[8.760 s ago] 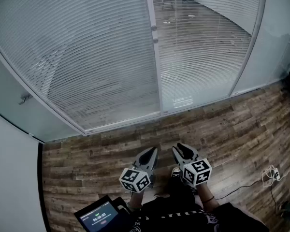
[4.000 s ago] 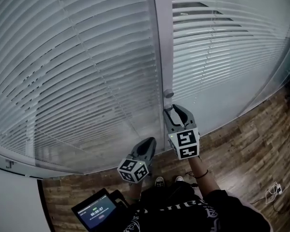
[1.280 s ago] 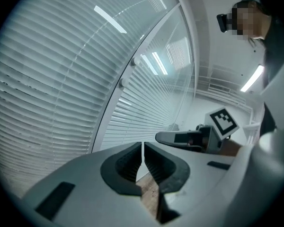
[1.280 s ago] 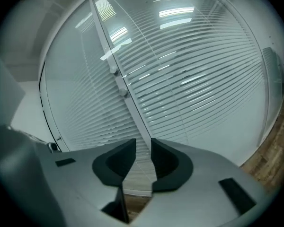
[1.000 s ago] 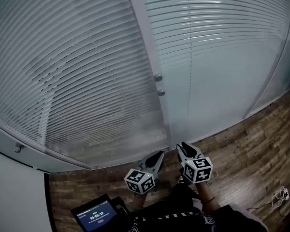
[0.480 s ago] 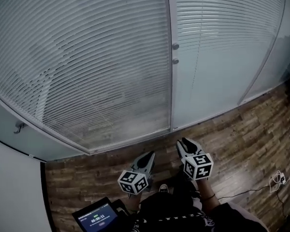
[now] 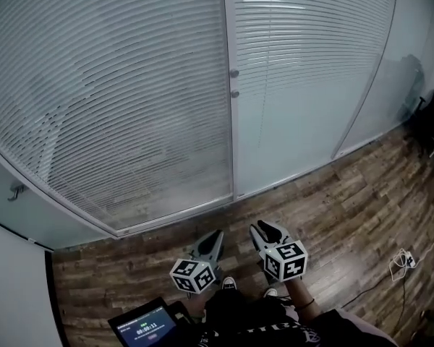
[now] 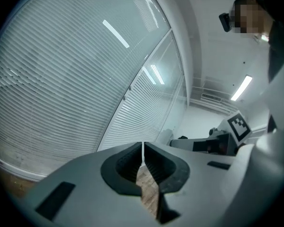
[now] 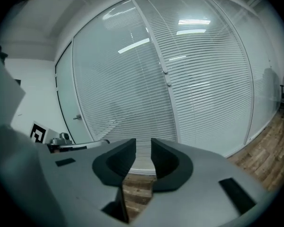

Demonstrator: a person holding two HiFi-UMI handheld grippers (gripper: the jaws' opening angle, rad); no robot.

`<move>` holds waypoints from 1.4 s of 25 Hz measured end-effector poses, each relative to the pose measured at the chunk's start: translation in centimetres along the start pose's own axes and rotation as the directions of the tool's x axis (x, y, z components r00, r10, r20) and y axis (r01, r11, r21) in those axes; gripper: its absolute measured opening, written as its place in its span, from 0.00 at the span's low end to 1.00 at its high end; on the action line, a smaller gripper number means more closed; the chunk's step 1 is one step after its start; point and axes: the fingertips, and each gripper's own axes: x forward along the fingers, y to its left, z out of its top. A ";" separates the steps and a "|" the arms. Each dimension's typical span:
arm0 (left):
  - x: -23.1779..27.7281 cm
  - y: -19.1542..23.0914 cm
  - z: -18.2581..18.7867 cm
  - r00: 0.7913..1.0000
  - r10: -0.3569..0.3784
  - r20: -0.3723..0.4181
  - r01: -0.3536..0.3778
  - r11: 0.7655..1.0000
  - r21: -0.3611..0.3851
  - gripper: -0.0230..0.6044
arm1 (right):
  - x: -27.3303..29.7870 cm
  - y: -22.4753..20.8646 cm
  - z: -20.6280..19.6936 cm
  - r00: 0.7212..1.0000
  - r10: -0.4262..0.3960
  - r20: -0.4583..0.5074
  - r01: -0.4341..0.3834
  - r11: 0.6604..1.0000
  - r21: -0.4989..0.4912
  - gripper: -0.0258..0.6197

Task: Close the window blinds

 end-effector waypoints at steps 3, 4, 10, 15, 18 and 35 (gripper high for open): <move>0.2 -3.4 -0.8 1.000 0.001 0.017 -0.001 1.000 0.011 0.04 | -2.8 -1.0 -1.1 1.000 0.022 -0.007 -0.022 1.000 -0.010 0.21; 0.2 -4.3 -1.0 1.000 0.007 0.025 -0.007 1.000 0.016 0.04 | -3.8 -1.3 -1.4 1.000 0.028 -0.007 -0.028 0.999 -0.017 0.21; -2.5 -12.4 -3.9 0.991 0.090 0.101 -0.091 0.996 -0.001 0.04 | -12.7 -3.2 -4.7 0.996 0.091 -0.020 -0.092 0.995 -0.037 0.21; -4.6 -20.1 -9.1 0.989 0.122 0.085 -0.122 0.993 -0.010 0.04 | -19.6 -4.3 -7.7 0.991 0.132 -0.035 -0.134 0.989 -0.064 0.21; -5.0 -23.2 -11.2 0.990 0.120 0.072 -0.119 0.993 -0.019 0.04 | -22.4 -4.2 -9.0 0.987 0.155 -0.044 -0.158 0.984 -0.080 0.21; -5.5 -31.1 -13.8 0.997 0.068 0.039 -0.070 0.996 0.052 0.04 | -29.6 -5.3 -10.8 0.987 0.162 -0.005 -0.162 0.984 -0.073 0.21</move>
